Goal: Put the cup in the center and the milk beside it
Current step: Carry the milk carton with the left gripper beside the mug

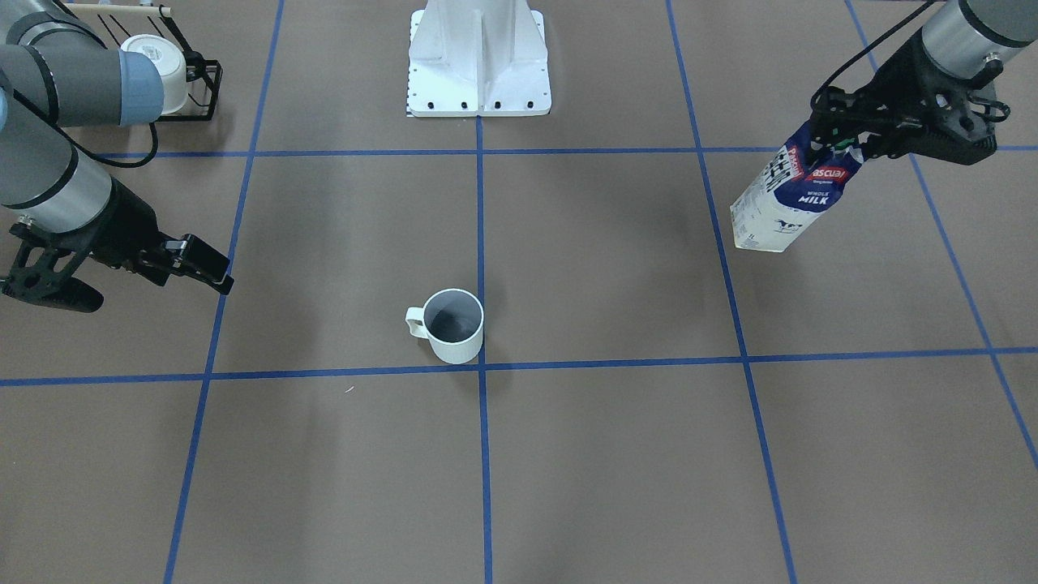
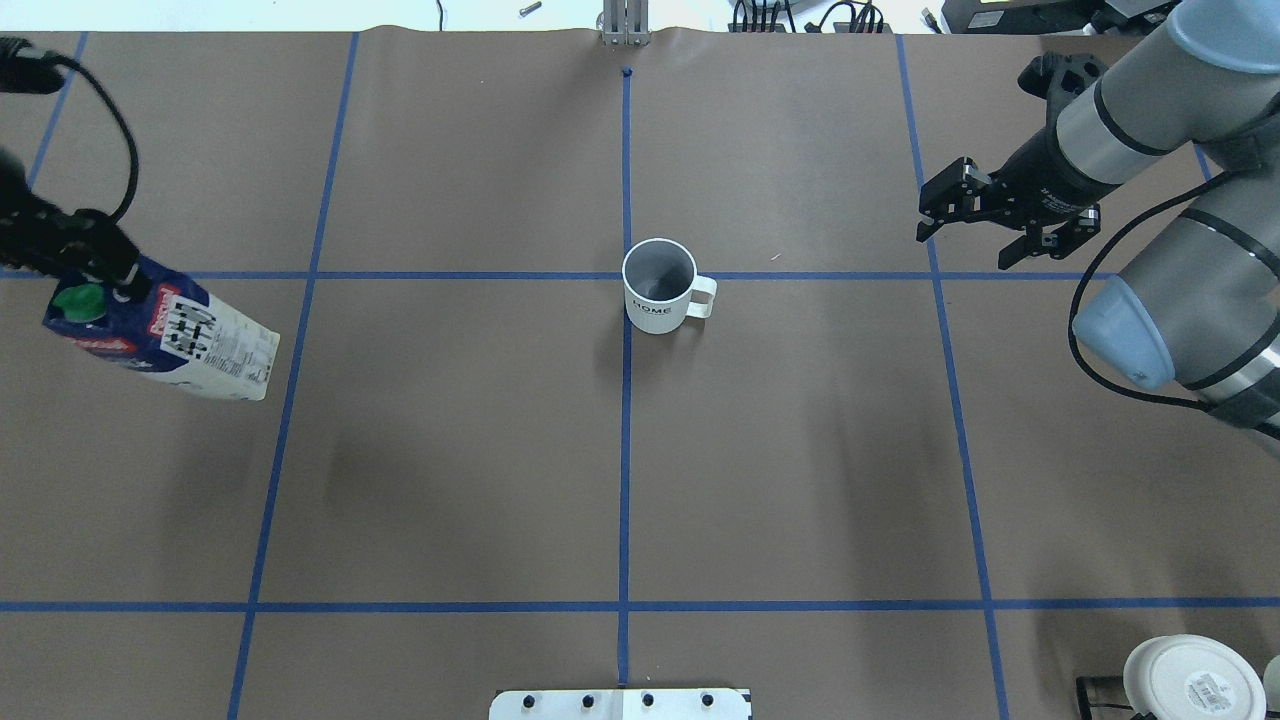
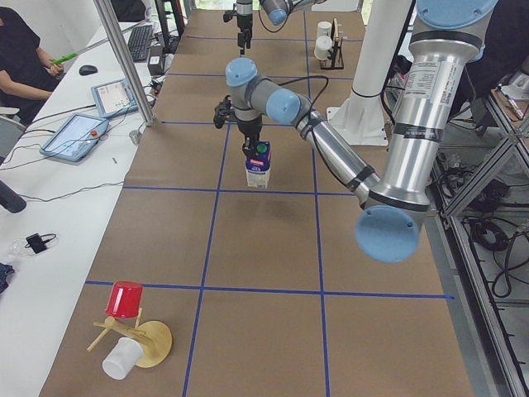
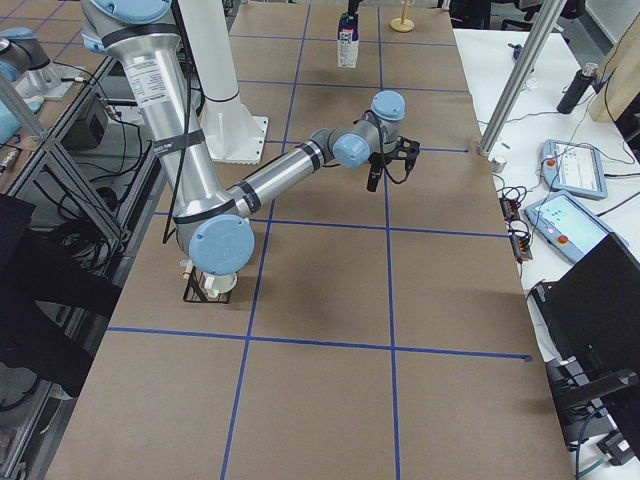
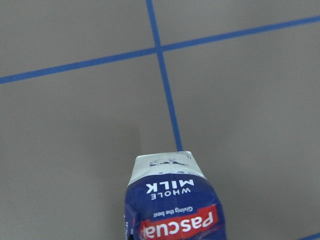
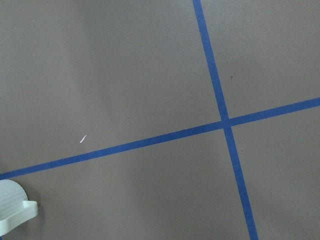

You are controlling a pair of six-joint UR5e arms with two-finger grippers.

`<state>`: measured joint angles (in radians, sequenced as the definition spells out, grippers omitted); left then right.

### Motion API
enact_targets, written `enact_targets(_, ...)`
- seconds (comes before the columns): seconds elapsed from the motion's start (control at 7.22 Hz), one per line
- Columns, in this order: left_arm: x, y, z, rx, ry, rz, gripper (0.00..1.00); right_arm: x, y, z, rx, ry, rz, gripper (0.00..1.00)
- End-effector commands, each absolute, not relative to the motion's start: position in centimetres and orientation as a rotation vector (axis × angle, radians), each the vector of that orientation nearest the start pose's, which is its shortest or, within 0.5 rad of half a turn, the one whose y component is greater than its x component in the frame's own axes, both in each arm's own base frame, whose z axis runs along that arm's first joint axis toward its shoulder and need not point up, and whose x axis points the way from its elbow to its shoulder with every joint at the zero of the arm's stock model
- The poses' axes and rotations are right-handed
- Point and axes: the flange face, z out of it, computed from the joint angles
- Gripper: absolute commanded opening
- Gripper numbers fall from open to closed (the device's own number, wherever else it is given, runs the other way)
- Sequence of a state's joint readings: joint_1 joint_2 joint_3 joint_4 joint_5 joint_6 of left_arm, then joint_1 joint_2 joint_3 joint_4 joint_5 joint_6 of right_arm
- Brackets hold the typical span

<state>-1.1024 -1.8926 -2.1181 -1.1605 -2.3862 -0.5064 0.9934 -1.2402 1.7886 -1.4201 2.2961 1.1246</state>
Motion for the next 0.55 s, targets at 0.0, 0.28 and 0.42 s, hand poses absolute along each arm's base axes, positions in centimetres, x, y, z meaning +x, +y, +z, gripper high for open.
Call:
enact_targets(0.0,22.7,-52.1,21.5,-0.088,0.9,0.053,0.0,-26.5,-53.9,35.5,-0.08,-0.957,0.259,1.0)
enact_targets(0.28,31.1,-53.6,17.9,-0.104,0.919,-0.017,0.0,-26.4,-53.9,35.4,-0.078,-0.958,0.26,1.0)
enact_targets(0.42,34.5,-54.9,17.1,-0.088,0.939,-0.045,0.0,-26.4,-53.9,35.7,-0.081,-0.955,0.262,1.0)
